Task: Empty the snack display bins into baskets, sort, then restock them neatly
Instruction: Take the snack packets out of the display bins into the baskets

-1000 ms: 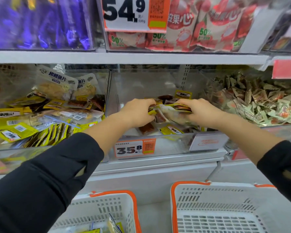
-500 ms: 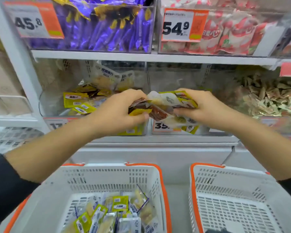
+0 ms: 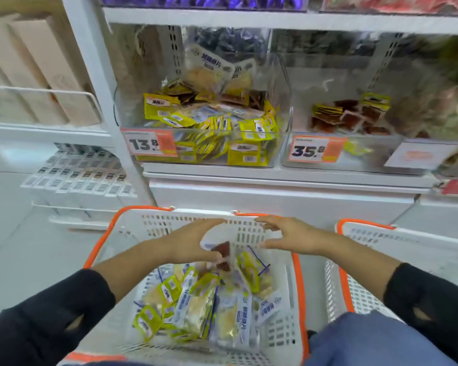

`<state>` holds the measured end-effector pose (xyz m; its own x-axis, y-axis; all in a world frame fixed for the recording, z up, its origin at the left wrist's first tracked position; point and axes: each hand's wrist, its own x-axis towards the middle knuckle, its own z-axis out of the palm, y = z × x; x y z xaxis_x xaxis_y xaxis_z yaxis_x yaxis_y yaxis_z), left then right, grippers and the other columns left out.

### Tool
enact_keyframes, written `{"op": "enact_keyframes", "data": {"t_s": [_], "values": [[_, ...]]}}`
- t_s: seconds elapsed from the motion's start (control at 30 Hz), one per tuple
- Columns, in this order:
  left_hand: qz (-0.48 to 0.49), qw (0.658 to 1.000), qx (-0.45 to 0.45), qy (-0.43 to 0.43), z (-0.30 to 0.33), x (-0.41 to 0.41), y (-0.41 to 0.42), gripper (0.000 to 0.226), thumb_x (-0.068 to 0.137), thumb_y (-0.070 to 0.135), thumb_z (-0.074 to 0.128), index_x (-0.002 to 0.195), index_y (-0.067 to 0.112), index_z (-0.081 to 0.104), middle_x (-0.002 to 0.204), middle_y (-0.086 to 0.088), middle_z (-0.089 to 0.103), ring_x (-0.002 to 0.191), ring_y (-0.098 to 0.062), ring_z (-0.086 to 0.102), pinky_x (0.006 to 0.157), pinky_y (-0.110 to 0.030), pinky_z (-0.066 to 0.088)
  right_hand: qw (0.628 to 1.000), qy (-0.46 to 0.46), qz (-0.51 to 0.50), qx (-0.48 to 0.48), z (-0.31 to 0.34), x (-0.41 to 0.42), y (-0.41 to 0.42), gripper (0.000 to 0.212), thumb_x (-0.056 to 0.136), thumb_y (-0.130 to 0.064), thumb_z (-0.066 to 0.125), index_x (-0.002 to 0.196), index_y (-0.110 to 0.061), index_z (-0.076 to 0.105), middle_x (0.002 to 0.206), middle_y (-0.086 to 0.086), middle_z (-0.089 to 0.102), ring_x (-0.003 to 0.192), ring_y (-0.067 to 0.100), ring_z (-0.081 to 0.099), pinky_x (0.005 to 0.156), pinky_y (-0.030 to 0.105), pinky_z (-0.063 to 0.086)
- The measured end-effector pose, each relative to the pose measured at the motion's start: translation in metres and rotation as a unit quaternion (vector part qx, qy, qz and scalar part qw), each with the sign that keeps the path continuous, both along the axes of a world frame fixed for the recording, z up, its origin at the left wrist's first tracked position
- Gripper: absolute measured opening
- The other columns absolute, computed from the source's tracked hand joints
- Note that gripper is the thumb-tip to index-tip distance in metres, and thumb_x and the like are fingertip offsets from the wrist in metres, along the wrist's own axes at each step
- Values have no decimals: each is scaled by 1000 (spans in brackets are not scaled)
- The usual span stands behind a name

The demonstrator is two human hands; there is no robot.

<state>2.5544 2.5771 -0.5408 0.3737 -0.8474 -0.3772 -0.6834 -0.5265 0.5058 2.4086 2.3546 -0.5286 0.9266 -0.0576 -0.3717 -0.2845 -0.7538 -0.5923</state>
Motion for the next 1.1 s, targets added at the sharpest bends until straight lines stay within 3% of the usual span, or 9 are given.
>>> {"op": "enact_keyframes", "data": {"t_s": [0.17,0.33,0.43,0.57,0.63,0.73,0.83,0.93,1.1], "values": [[70,986,-149,-13,35,19,-19,32,91,27,65,122,29,56,110,3,65,97,-12,63,92,-32,49,976,-193,-56,-86,41,-3,-30,22,91,-22,65,112,-25,70,97,-9,73,90,1,66,87,25,51],[85,930,-358,-17,126,11,-77,14,83,34,55,91,35,67,89,8,73,82,-1,66,74,-16,50,903,-370,-166,-139,124,-14,-84,12,92,-16,63,97,-20,73,81,-8,73,77,7,68,76,23,51],[61,903,-421,-52,166,0,-124,12,86,29,56,87,32,68,82,12,71,77,0,64,67,-8,45,892,-348,-216,-193,149,-18,-136,13,93,-21,61,97,-22,73,84,-8,73,80,8,69,79,23,51],[29,897,-432,-93,177,-14,-200,14,89,18,59,91,23,72,78,17,66,75,7,60,71,-6,43,908,-186,-272,-258,161,-22,-208,22,93,-26,60,112,-21,68,106,0,71,101,17,64,83,26,44],[24,904,-414,-102,174,-17,-240,19,87,21,56,98,21,71,87,11,69,81,2,61,81,-18,48,924,-87,-265,-263,158,-19,-238,38,93,-32,61,129,-20,57,124,4,64,112,22,59,87,27,42],[14,957,-250,-145,168,-13,-299,39,89,28,61,127,18,57,121,-7,59,111,-24,56,92,-29,43,940,-3,-231,-250,144,-4,-273,67,89,-41,64,145,-17,37,144,7,48,127,26,49,96,29,40],[10,982,-80,-168,156,3,-347,76,79,46,71,140,14,39,134,-16,46,121,-35,49,99,-38,44,943,-21,-208,-258,131,22,-302,83,81,-50,70,148,-20,31,145,7,45,131,26,44,98,30,40],[4,981,-19,-195,145,21,-383,84,76,55,72,141,11,40,139,-14,49,124,-31,49,100,-37,44,947,-51,-217,-232,121,50,-336,113,58,-77,67,150,-27,25,151,1,38,137,23,38,110,37,36],[16,991,15,-133,135,49,-426,98,81,59,66,155,18,15,161,-9,14,147,-28,18,116,-38,21,941,-73,-235,-233,109,83,-380,77,87,-51,62,150,-19,30,151,4,37,135,27,40,106,31,36]]}}
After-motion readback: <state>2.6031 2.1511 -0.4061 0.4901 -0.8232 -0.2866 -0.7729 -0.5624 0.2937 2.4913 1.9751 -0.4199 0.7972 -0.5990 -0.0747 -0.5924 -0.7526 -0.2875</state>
